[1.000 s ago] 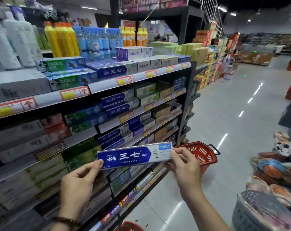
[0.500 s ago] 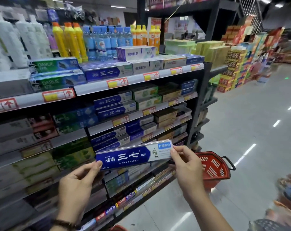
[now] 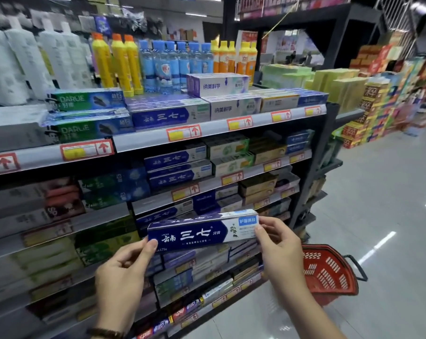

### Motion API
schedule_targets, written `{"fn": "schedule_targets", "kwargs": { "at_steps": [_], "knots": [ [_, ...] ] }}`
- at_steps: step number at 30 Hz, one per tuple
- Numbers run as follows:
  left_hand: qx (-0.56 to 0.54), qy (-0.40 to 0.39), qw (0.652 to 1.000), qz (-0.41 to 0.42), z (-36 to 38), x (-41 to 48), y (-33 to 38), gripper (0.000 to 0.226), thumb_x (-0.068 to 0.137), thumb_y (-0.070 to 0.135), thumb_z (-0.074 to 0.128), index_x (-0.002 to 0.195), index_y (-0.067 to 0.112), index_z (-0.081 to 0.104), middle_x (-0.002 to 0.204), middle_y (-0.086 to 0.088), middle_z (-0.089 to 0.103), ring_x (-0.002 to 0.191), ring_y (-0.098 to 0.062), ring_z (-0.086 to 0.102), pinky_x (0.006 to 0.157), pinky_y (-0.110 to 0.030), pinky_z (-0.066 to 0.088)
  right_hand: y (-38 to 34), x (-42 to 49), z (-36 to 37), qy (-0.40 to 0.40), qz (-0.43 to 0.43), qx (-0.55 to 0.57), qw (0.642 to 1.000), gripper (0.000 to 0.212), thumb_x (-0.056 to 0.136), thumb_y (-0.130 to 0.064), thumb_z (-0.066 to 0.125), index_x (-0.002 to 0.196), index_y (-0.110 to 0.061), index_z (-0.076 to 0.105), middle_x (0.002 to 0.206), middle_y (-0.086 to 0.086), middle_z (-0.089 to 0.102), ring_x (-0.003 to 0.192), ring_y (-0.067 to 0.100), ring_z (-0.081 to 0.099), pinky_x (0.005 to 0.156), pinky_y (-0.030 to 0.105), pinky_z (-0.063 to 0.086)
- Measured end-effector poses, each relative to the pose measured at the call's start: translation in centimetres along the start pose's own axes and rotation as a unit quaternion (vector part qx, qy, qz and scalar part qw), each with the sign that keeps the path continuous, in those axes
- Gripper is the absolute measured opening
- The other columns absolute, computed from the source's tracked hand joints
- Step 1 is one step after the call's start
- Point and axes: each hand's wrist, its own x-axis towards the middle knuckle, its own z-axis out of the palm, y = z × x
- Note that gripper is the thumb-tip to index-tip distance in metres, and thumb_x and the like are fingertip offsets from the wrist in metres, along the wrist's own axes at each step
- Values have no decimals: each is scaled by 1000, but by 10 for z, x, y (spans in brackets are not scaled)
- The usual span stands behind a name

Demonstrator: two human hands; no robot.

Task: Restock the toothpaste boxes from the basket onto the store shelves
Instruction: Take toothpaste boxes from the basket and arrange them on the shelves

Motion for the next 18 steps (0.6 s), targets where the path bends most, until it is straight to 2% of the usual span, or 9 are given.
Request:
{"fn": "schedule_targets", "kwargs": {
  "at_steps": [6, 11, 13, 16, 18],
  "knots": [
    [10, 13, 999, 28, 13, 29, 11, 6, 83, 36, 84, 85, 35, 78, 99, 14, 77, 92, -4, 67, 75, -28, 49, -2, 39, 27, -23, -17, -13, 1000, 14, 102, -24, 69, 102, -36, 77, 98, -17, 78, 94, 1, 72, 83, 42, 65],
    [43, 45, 997, 52, 24, 47, 9, 15, 80, 45, 82, 91, 35, 80, 92, 4, 77, 69, -8, 54, 67, -30, 43, 5, 74, 44, -38, -30, -17, 999, 14, 101, -22, 70, 103, -34, 76, 97, -18, 77, 93, 1, 72, 81, 31, 63],
    [47, 64, 995, 54, 30, 54, 9, 16, 81, 43, 82, 93, 32, 81, 95, 6, 79, 74, -9, 59, 71, -33, 49, 8, 88, 48, -53, -37, -17, 998, 15, 101, -21, 71, 103, -35, 76, 97, -19, 77, 93, 0, 71, 80, 29, 61],
    [54, 103, 991, 61, 43, 60, 10, 12, 82, 40, 84, 91, 34, 79, 94, 7, 79, 75, -10, 62, 81, -47, 59, 10, 111, 55, -77, -47, -9, 996, 16, 101, -20, 71, 103, -35, 76, 98, -20, 77, 93, 0, 71, 80, 28, 59],
    [54, 125, 988, 70, 53, 63, 11, 10, 83, 39, 84, 90, 35, 77, 92, 13, 76, 83, -4, 67, 83, -40, 60, 12, 126, 58, -87, -54, -7, 995, 17, 101, -18, 71, 103, -34, 75, 97, -20, 76, 92, 0, 71, 81, 28, 60]
  ]
}}
